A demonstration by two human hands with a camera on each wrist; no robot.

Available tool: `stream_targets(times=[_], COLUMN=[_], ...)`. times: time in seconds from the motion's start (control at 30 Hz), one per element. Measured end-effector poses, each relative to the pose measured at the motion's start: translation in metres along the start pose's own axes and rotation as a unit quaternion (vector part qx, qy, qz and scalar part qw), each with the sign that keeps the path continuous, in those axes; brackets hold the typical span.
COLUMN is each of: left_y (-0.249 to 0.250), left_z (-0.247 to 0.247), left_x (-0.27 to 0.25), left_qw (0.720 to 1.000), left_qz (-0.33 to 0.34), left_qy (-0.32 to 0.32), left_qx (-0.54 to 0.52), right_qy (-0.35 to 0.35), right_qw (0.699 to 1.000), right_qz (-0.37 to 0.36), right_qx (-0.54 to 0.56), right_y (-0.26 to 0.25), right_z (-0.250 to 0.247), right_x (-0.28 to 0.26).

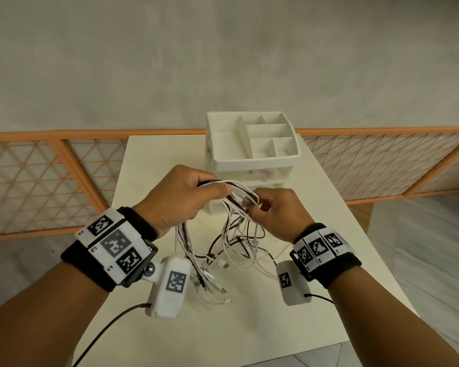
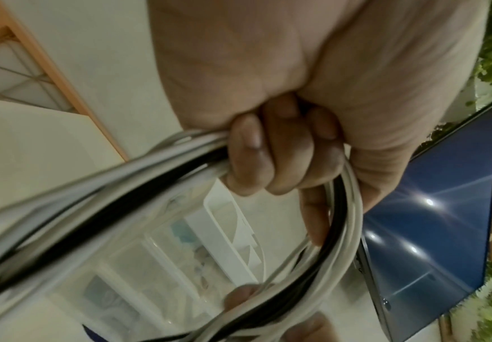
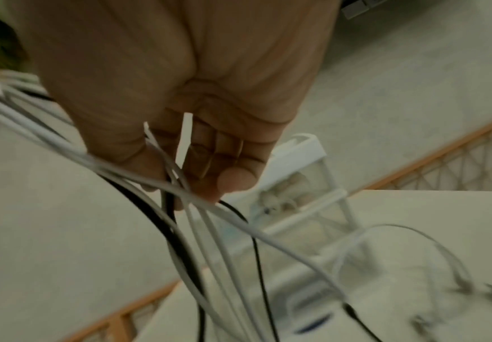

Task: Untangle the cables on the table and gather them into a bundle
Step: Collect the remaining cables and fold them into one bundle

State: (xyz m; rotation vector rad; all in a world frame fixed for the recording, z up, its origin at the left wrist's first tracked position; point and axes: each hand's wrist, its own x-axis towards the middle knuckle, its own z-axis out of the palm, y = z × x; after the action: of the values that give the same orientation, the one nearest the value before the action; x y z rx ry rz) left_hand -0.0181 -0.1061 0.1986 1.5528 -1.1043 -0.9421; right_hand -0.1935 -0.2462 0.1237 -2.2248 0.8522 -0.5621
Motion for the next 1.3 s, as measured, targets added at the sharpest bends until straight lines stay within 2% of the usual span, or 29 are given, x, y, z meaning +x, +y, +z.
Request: stream_targets(times=[0.07,0.1,0.2,0.27,0.3,0.4,0.47,0.53,0.57,0.6,0.7,0.77,0.83,0.93,1.0,1.07,1.13,1.2,1.23,1.3], left_y=[0.007,0.011,0.019,0.016,0.012,-0.002,-0.009,-0.01,-0.008,-0.004,0.012,0.017,0.017,0.012,0.006,-0.001,-0.007,-0.008,-0.007,-0.004], left_z=[-0.005,-0.008,-0.015,-0.012,-0.01,-0.009,-0.012,-0.015,-0.017,-0.019,-0.017,-0.011,-0.007,-0.008,-0.009,-0.009,-0.01,-0.014,-0.017,-0.025], left_x=[0.0,0.001,0.004,0.006,0.008,0.013,0.015,0.014,0.014,0.014,0.018,0.02,0.022,0.023,0.025,0.027,0.026,0.023,0.022,0.02], left_qw=[0.999,0.998,0.997,0.997,0.998,0.998,0.995,0.994,0.994,0.994,0.991,0.987,0.986,0.991,0.989,0.984,0.978,0.976,0.976,0.974], left_qz=[0.008,0.018,0.036,0.026,0.017,-0.025,-0.056,-0.067,-0.06,-0.045,0.017,0.038,0.034,0.0,-0.04,-0.087,-0.118,-0.129,-0.128,-0.118], left_qy=[0.0,0.003,0.009,0.013,0.02,0.057,0.078,0.086,0.087,0.088,0.091,0.104,0.115,0.112,0.132,0.155,0.169,0.167,0.161,0.146], left_qx=[-0.05,-0.066,-0.064,-0.067,-0.064,-0.027,0.016,0.019,-0.004,-0.036,-0.097,-0.114,-0.113,-0.075,-0.045,-0.024,-0.029,-0.05,-0.071,-0.126], right_qy=[0.0,-0.012,-0.046,-0.03,0.0,0.154,0.269,0.329,0.327,0.297,0.136,0.052,0.023,0.052,0.134,0.252,0.328,0.326,0.298,0.192], right_qw=[0.996,0.991,0.97,0.965,0.967,0.971,0.951,0.932,0.93,0.933,0.935,0.929,0.922,0.94,0.958,0.948,0.929,0.932,0.938,0.946], right_qz=[0.035,0.075,0.194,0.22,0.219,0.18,0.146,0.148,0.17,0.199,0.283,0.319,0.35,0.327,0.254,0.184,0.147,0.151,0.178,0.257], right_qx=[-0.077,-0.108,-0.139,-0.14,-0.128,-0.028,0.041,0.03,-0.003,-0.05,-0.166,-0.183,-0.166,-0.081,-0.015,0.07,0.086,0.042,0.012,-0.055], right_y=[0.028,0.045,0.08,0.085,0.083,0.064,0.051,0.045,0.048,0.056,0.084,0.097,0.098,0.093,0.078,0.054,0.041,0.045,0.05,0.066], right_z=[0.008,0.011,0.011,0.003,-0.004,-0.029,-0.047,-0.059,-0.062,-0.061,-0.04,-0.017,-0.002,-0.003,-0.018,-0.04,-0.057,-0.065,-0.065,-0.058], right_x=[-0.002,-0.004,-0.01,-0.008,-0.004,0.006,0.009,0.007,0.005,0.002,-0.01,-0.019,-0.026,-0.021,-0.01,0.001,0.007,0.009,0.008,0.001])
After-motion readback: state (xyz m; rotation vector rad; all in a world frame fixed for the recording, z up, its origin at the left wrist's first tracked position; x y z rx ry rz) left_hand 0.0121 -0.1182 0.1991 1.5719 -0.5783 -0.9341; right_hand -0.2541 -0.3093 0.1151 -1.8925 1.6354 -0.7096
